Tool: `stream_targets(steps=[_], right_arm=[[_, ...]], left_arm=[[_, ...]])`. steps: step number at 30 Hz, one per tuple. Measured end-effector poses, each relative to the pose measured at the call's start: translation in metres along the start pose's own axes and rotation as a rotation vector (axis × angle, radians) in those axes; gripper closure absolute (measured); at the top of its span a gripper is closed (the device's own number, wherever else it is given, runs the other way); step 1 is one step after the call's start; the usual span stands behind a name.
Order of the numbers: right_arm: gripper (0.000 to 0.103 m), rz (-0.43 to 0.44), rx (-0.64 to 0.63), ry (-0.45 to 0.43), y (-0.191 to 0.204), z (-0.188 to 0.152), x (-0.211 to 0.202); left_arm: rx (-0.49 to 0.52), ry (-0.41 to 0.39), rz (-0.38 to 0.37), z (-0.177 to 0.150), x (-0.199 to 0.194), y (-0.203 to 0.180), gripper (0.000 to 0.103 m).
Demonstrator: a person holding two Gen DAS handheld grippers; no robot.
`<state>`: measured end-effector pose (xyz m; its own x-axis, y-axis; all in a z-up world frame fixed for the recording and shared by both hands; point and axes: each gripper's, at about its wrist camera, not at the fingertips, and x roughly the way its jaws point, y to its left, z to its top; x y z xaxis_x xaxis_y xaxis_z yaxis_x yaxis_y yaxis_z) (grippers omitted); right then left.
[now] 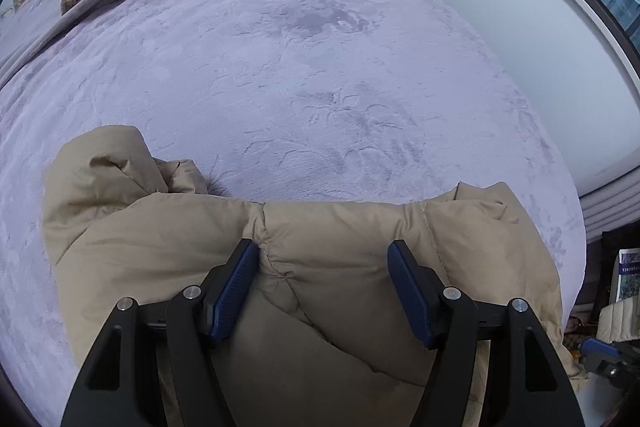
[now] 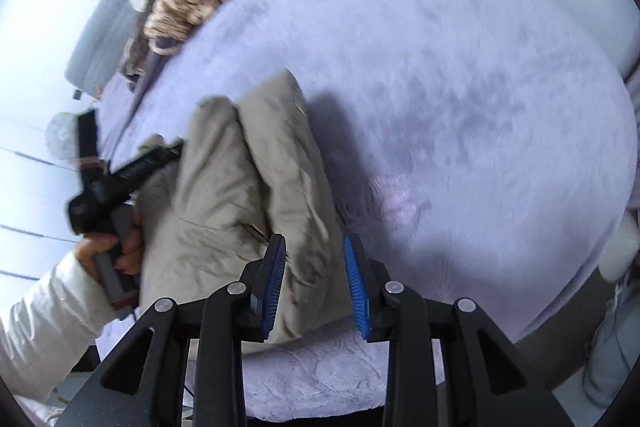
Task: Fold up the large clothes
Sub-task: 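Lay the gathered jacket down folded lengthwise and open both grippers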
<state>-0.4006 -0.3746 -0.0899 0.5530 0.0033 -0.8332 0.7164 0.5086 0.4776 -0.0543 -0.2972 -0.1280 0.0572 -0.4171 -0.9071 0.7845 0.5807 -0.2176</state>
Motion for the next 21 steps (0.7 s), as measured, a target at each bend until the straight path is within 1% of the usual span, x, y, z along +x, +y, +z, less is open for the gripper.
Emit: stream_targets(steps=[2, 4, 7, 9, 11, 14, 19, 21], right_arm=[[0.069, 0.047, -0.063, 0.017, 0.011, 0.003, -0.002], [0.070, 0.065, -0.141, 0.091, 0.025, 0.005, 0.017], [0.070, 0.026, -0.219, 0.224, 0.032, -0.008, 0.051], [0.070, 0.026, -0.202, 0.278, 0.025, -0.017, 0.066], [0.070, 0.053, -0.178, 0.298, 0.017, -0.022, 0.071], [0.070, 0.062, -0.202, 0.312, 0.015, -0.023, 0.073], [0.070, 0.056, -0.246, 0.357, 0.017, -0.021, 0.083], [0.070, 0.047, -0.252, 0.364, 0.017, -0.020, 0.084]], left_arm=[[0.005, 0.000, 0.012, -0.001, -0.001, -0.002, 0.034], [0.006, 0.003, 0.033, -0.002, -0.005, -0.003, 0.034], [-0.020, 0.002, 0.062, -0.005, -0.023, -0.001, 0.034], [-0.038, -0.004, 0.073, -0.011, -0.040, 0.003, 0.034], [-0.054, -0.011, 0.092, -0.020, -0.059, 0.008, 0.034], [-0.090, -0.017, 0.116, -0.041, -0.085, 0.018, 0.034], [-0.195, 0.023, 0.134, -0.085, -0.108, 0.037, 0.034], [-0.230, 0.025, 0.151, -0.102, -0.115, 0.043, 0.013]])
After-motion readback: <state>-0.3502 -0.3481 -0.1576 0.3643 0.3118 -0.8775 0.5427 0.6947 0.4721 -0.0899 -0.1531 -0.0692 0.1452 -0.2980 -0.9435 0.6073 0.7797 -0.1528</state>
